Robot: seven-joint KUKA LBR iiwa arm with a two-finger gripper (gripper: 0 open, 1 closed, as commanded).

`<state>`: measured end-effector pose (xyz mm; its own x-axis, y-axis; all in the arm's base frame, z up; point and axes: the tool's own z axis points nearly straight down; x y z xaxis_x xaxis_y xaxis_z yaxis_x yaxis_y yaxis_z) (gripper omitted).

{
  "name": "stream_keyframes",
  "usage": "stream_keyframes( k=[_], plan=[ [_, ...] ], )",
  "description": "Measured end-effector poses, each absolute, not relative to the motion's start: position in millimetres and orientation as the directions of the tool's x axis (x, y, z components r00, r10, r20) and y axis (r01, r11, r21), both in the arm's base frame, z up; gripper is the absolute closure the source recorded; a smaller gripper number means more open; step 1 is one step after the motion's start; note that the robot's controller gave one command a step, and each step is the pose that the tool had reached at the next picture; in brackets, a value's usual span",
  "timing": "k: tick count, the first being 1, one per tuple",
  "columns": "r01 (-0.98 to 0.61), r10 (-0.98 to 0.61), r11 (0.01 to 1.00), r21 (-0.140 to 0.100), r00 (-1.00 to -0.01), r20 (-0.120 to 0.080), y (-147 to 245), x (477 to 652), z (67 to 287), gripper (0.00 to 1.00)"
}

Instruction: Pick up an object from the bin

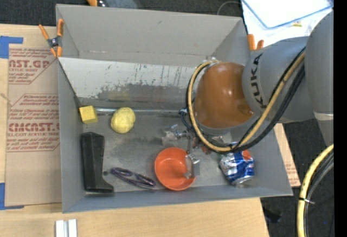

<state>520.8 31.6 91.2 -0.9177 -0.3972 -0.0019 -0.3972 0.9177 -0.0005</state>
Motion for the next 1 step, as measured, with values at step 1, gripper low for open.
stream_keyframes(
  k=[1],
  plan=[
    [-0.392,-0.392,0.92,0.0,-0.92,-0.008,99.1,537.4,71.1,1.0]
  ],
)
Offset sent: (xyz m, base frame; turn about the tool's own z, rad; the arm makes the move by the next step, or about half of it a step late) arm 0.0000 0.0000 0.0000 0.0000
